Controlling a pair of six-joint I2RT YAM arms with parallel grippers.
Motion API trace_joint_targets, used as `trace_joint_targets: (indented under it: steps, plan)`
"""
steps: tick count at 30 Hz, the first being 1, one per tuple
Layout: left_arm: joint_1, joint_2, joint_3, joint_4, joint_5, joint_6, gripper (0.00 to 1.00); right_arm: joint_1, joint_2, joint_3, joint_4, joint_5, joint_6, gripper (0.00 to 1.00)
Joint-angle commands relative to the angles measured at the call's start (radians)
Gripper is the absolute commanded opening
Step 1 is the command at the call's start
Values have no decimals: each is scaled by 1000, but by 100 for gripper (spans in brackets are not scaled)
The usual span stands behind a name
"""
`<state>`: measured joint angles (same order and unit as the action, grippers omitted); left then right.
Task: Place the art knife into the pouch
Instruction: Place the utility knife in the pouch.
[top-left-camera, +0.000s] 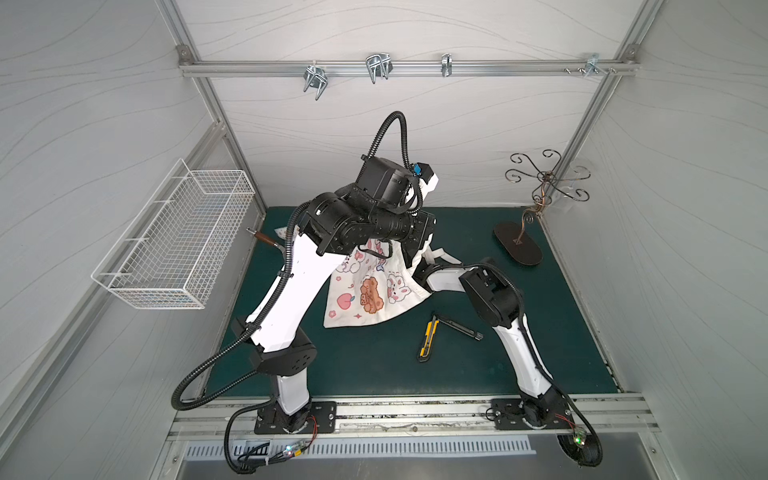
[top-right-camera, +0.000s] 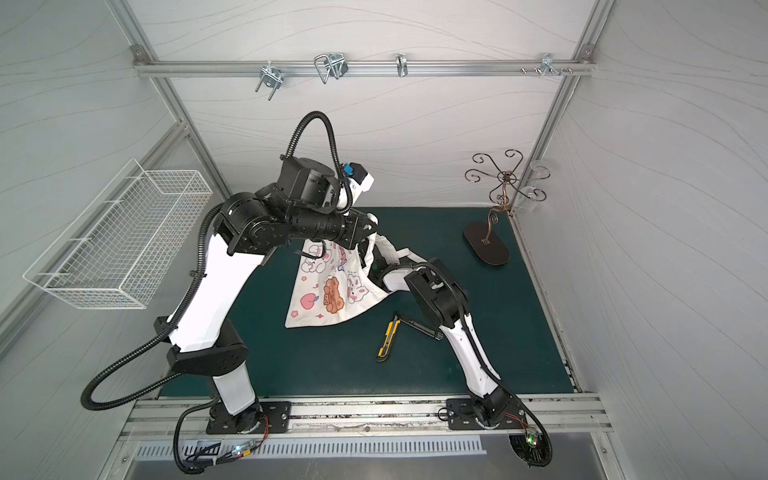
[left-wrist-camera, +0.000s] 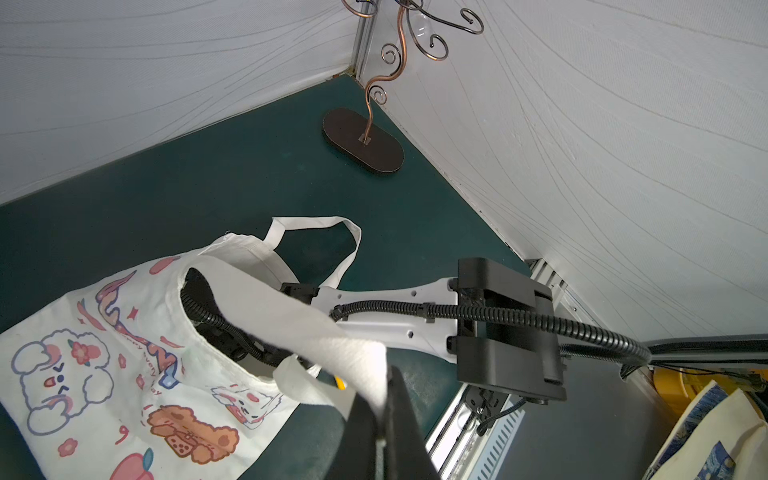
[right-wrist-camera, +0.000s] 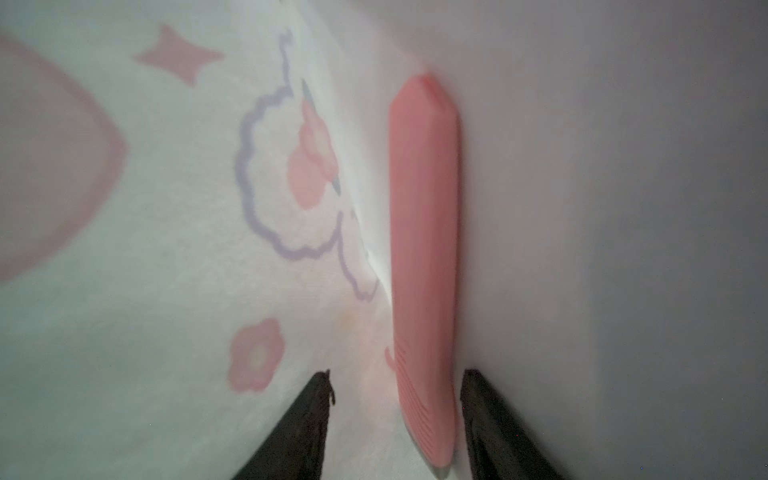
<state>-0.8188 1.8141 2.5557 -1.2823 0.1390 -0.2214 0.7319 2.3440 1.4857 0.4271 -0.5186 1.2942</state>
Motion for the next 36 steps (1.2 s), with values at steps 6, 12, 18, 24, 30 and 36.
trace_joint_targets:
  steps: [6,12,18,24,30,36]
  plan:
    - [1,-57,-24,52,-31,17,0,-26,-81,-85,-21,-16,-42,75]
    - [24,-100,-168,120,-46,16,0,-26,-264,-228,-70,-11,-98,78]
    - [58,-142,-245,163,-14,3,0,-30,-478,-311,-315,100,-223,79]
    - [118,-212,-396,223,14,1,0,-47,-678,-300,-709,286,-385,82]
    - [186,-329,-604,324,59,-26,0,-146,-883,-455,-824,358,-425,84]
    - [218,-378,-692,363,73,-32,0,-185,-917,-474,-863,335,-484,85]
